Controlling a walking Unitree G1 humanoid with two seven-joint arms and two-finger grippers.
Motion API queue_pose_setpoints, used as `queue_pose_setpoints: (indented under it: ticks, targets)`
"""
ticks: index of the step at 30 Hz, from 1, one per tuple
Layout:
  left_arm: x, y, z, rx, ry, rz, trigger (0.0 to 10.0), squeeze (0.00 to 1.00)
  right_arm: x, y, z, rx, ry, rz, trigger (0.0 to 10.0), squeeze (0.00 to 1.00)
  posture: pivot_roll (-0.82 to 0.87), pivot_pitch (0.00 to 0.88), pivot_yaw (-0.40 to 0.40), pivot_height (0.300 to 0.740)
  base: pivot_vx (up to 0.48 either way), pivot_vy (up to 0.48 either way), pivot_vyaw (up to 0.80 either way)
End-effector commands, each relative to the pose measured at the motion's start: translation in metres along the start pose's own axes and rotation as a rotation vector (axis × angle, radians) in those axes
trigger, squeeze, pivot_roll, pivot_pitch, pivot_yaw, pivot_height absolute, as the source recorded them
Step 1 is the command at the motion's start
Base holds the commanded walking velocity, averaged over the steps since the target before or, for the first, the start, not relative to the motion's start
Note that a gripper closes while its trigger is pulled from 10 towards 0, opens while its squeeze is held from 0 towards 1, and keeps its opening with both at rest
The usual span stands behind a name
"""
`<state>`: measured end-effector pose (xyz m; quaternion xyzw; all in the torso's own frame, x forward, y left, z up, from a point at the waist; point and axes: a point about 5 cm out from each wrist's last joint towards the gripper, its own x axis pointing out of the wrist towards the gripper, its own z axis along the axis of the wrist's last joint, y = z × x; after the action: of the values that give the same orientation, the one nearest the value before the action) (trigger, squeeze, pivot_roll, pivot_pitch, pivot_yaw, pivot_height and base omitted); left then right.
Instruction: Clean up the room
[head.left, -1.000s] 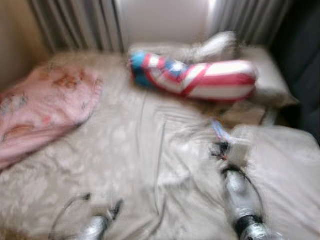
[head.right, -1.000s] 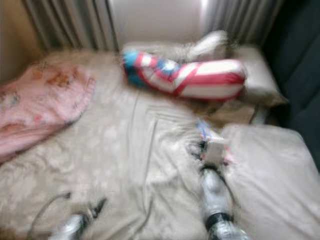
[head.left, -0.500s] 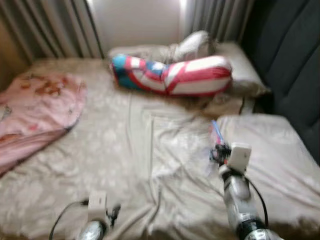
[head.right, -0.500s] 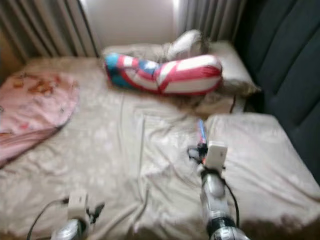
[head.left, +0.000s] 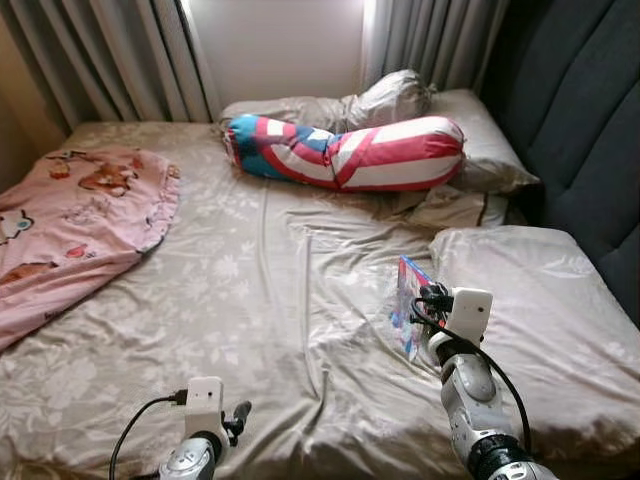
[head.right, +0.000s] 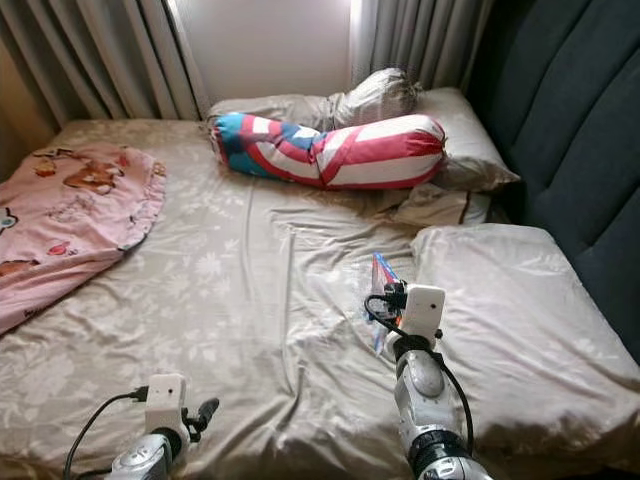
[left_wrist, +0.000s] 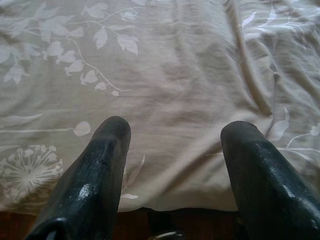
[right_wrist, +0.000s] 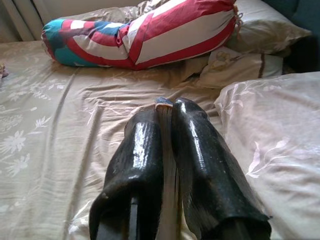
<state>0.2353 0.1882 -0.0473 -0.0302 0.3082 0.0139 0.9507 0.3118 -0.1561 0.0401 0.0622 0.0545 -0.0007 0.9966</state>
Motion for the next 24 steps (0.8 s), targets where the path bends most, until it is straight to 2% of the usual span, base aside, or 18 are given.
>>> queue_pose_setpoints:
  ticks: [1, 17, 24]
  targets:
    - [0.0003, -0.0006, 0.0007, 0.011, -0.001, -0.006, 10.0, 0.0, 0.0049, 0.0024, 0.0114, 0.003, -0.053, 0.01, 10.0, 0.0, -0.1, 0.0, -0.012, 0.74, 0.0, 0.0, 0.0]
    - [0.0003, -0.0011, 0.0002, 0.012, 0.002, -0.006, 10.0, 0.0, 0.0056, -0.0025, 0.0156, -0.027, -0.076, -0.019, 10.0, 0.0, -0.1, 0.0, -0.013, 0.74, 0.0, 0.0, 0.0]
    - [0.0002, -0.0008, 0.0, 0.012, 0.003, -0.004, 10.0, 0.0, 0.007, -0.0041, 0.0121, -0.049, -0.031, -0.045, 10.0, 0.0, -0.1, 0.0, -0.012, 0.735, 0.0, 0.0, 0.0]
